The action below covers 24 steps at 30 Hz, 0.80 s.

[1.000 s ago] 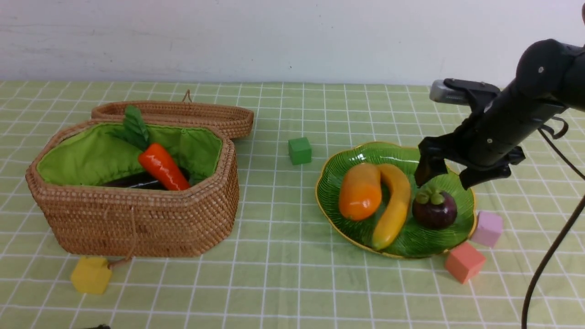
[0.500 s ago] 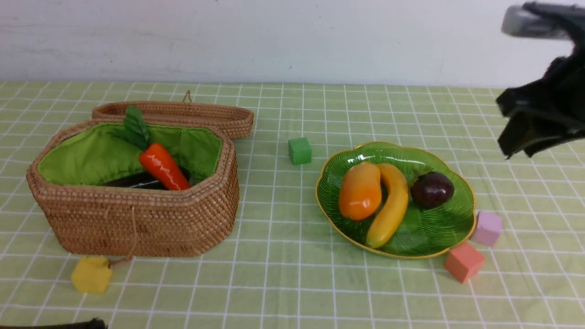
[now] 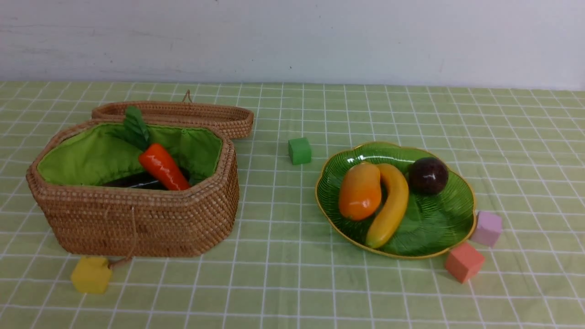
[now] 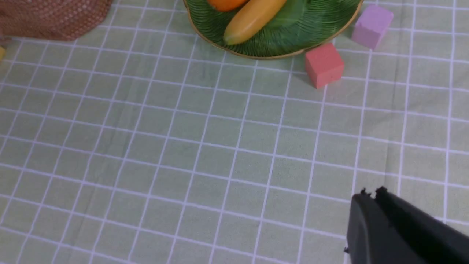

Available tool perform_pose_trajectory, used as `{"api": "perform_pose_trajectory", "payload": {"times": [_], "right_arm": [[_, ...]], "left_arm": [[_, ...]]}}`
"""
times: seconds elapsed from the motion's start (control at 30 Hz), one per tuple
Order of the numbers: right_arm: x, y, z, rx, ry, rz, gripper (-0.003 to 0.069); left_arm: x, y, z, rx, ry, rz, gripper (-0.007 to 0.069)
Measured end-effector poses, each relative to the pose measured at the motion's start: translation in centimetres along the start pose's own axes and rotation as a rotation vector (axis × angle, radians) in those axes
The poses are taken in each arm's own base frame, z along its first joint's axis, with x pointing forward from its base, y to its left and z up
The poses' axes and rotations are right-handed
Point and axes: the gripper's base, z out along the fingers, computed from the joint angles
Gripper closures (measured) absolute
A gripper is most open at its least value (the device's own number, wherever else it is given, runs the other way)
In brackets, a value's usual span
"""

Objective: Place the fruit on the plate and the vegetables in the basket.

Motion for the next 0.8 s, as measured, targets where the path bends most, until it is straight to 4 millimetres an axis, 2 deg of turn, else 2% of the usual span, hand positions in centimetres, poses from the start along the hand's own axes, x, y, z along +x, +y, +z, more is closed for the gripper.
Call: {"api": "perform_pose_trajectory", "payload": {"times": [0.1, 0.17, 0.27, 0.8], "right_arm": [[2.1, -0.2, -0.4, -0.005, -0.065, -0.007, 0.0629], [2.8, -0.3, -0.1, -0.006, -0.083, -0.005, 0.0629], [2.9, -0.4, 0.5, -0.012, -0.088, 0.003, 0.0627], [2.8, -0.8, 0.7, 0.028, -0.109, -0.012, 0.0613]], "left_arm": [[0.1, 0.0, 0.0, 0.001, 0.004, 0.000, 0.0637], [0.2, 0.0, 0.0, 0.002, 0.009, 0.000, 0.0637], [0.2, 0.0, 0.0, 0.005, 0.017, 0.000, 0.0637], [0.3, -0.1, 0.0, 0.007, 0.020, 0.000, 0.0637]]}}
